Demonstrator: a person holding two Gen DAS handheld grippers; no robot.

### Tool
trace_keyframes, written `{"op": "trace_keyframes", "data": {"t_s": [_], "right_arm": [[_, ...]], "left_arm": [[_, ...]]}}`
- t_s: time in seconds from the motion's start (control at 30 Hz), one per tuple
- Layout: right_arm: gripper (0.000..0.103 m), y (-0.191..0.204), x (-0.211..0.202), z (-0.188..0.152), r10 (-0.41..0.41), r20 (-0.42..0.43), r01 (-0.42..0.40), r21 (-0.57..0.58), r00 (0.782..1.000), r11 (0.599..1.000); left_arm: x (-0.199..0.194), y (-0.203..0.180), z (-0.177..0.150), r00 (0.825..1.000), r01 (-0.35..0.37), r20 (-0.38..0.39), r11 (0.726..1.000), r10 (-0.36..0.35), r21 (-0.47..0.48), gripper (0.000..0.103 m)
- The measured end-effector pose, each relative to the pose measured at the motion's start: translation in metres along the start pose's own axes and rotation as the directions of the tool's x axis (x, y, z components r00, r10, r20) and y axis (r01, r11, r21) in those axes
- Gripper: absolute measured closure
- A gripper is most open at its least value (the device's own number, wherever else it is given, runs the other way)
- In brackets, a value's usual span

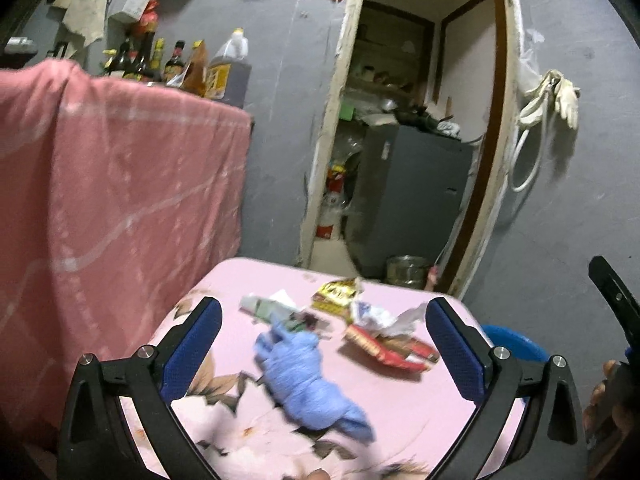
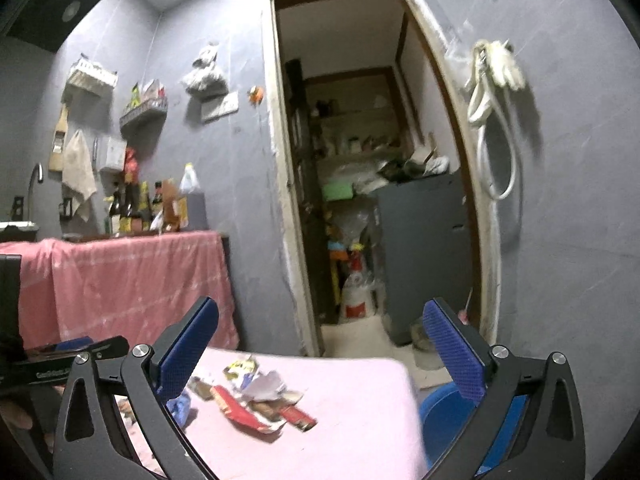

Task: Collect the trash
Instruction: 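Move both tools back over the table toward the blue towel and red wrapper, then grasp the blue towel with the left gripper while the right grasps the red wrapper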

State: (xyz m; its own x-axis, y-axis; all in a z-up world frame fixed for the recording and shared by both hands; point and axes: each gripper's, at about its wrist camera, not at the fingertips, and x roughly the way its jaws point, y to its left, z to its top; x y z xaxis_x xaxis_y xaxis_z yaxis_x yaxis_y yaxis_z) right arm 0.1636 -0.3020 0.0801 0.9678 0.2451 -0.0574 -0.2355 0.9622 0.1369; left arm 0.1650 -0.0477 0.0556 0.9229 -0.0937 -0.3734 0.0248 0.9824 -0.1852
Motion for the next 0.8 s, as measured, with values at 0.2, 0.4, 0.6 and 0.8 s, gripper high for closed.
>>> {"op": "trace_keyframes", "data": {"t_s": [0.2, 0.4, 0.6, 0.8], "right_arm": [[0.000, 0.007, 0.028, -0.019, 0.029, -0.138, -0.030, -0.007, 0.990, 1.000], [0.000, 0.013, 0.056, -0.036, 0.083, -0.280, -0.088, -0.007, 0.956, 0.996], [0.007, 0.026, 0.079, -0.055, 0.121, -0.407, -0.149, -0.038, 0.905, 0.988], [0.020, 0.035, 0.099, -0.073, 0.147, -0.507, -0.193, -0.038, 0.849, 0.981]], "left_arm": [[0.011, 0.013, -0.018, 0.997, -0.018, -0.079, 1.000, 0.020, 0.024, 0.003], [0.030, 0.019, -0.029, 0.985, -0.009, -0.173, 0.999, 0.015, 0.035, 0.003], [0.046, 0.025, -0.037, 0.969, 0.009, -0.248, 0.999, 0.001, 0.039, 0.008], [0.060, 0.028, -0.037, 0.955, 0.049, -0.293, 0.998, -0.037, 0.037, 0.031]]}}
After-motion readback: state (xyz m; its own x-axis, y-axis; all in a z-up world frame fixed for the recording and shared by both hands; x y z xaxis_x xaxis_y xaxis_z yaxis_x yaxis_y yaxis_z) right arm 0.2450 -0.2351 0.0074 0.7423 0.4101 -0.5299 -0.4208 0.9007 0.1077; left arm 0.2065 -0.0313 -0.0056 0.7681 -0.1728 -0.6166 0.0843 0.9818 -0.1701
